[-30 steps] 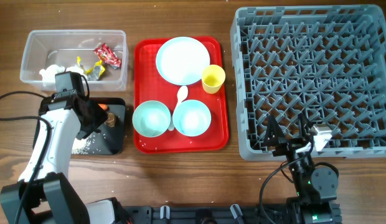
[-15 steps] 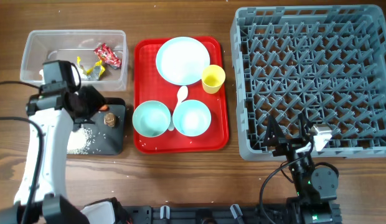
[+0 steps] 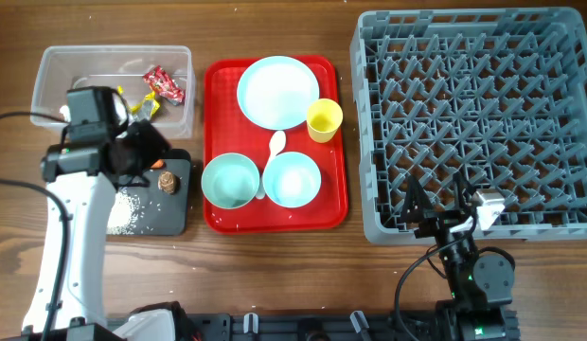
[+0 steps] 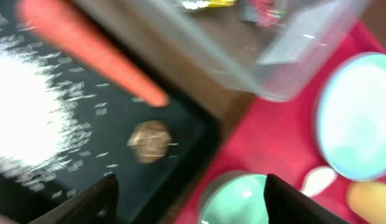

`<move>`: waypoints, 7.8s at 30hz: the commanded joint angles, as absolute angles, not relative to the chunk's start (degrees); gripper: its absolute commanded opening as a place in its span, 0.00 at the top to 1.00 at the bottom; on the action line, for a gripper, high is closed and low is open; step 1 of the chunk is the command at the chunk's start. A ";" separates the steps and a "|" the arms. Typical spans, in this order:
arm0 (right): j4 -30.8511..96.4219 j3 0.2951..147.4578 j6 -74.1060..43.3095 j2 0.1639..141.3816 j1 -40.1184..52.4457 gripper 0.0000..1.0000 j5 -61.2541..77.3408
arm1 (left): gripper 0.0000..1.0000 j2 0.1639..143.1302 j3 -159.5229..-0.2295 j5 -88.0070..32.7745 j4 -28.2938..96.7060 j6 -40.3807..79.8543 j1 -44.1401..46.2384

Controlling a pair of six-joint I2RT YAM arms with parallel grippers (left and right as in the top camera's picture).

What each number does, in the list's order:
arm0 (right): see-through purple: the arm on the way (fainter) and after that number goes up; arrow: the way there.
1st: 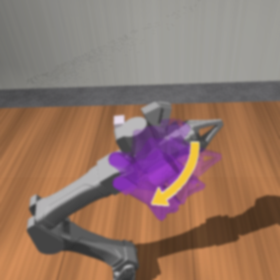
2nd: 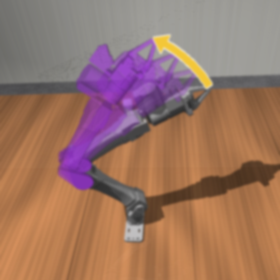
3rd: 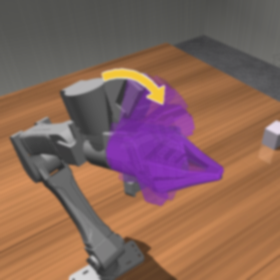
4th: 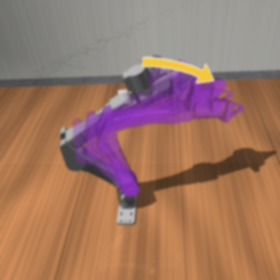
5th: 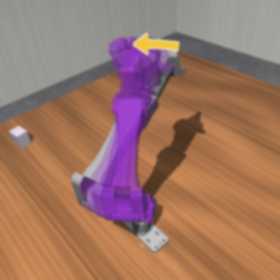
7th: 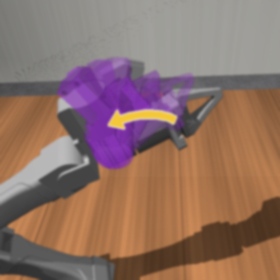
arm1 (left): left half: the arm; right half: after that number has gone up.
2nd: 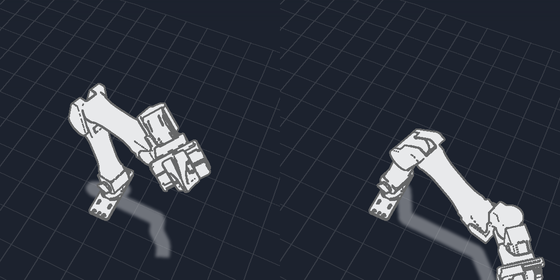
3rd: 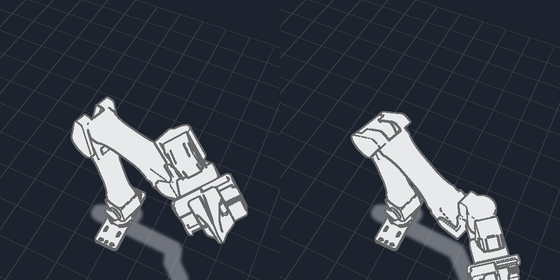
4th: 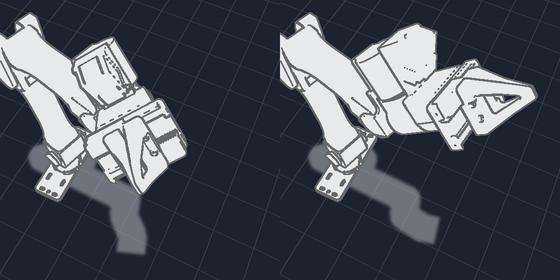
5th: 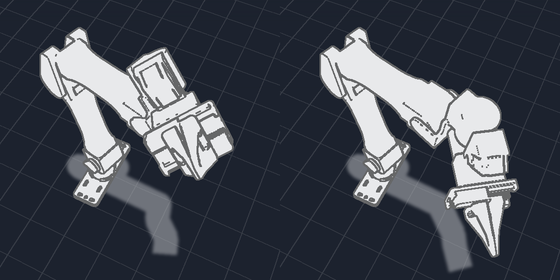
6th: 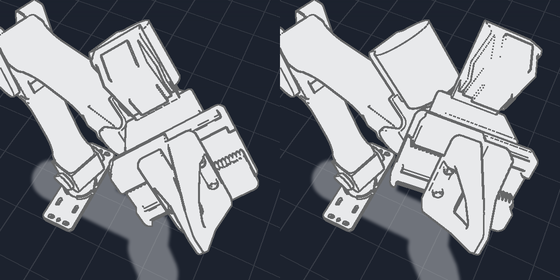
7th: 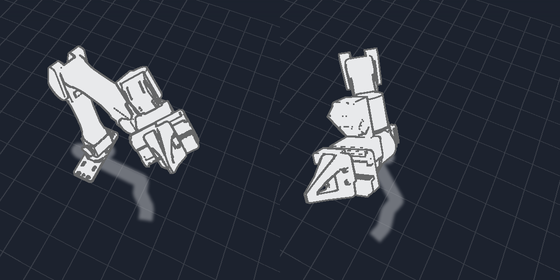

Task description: Sort waste into correct bins and load items into the dishwasher rack

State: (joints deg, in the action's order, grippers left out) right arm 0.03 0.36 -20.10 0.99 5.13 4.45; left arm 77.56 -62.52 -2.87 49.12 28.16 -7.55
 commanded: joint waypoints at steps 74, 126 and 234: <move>-0.14 0.30 -19.66 0.64 5.30 0.00 3.86 | 0.56 98.43 -85.78 5.67 48.88 27.46 23.97; -0.14 0.30 -19.66 0.64 5.30 0.00 3.86 | 0.41 102.13 -85.71 -6.44 52.34 30.50 25.67; 53.39 70.91 -23.94 66.70 5.30 0.00 16.86 | 0.60 113.27 -85.60 -17.04 30.96 38.41 24.67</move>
State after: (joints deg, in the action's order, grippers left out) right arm 52.51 70.17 -24.77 64.36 5.13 16.71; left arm 112.53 -85.14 -17.82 30.06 37.04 24.29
